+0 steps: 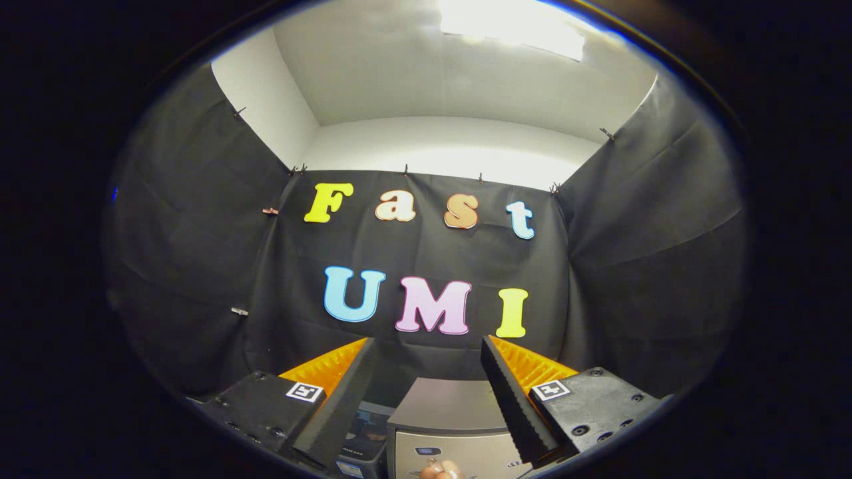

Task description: Put the clothes into the washing machine and then close the washing machine lid.

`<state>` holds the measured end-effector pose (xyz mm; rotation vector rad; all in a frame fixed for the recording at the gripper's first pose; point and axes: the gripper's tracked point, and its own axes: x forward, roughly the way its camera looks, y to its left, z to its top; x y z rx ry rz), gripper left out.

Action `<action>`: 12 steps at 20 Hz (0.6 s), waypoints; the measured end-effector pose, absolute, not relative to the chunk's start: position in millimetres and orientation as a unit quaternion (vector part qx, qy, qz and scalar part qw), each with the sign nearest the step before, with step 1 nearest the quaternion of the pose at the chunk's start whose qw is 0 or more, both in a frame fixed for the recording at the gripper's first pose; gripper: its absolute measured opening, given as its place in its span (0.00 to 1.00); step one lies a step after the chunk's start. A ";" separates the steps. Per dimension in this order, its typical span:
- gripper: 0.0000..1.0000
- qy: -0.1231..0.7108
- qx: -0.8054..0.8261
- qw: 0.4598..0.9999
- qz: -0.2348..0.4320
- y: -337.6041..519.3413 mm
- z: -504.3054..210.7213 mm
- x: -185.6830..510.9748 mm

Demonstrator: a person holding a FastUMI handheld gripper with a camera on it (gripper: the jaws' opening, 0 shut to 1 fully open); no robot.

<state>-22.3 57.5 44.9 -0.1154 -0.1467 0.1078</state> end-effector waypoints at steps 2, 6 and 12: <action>0.98 -0.080 -0.054 0.994 0.054 55.8 47.6 -27.9; 0.98 -0.084 -0.055 0.993 0.054 54.6 49.9 -32.5; 0.98 -0.073 -0.044 0.994 0.070 64.0 42.8 -31.0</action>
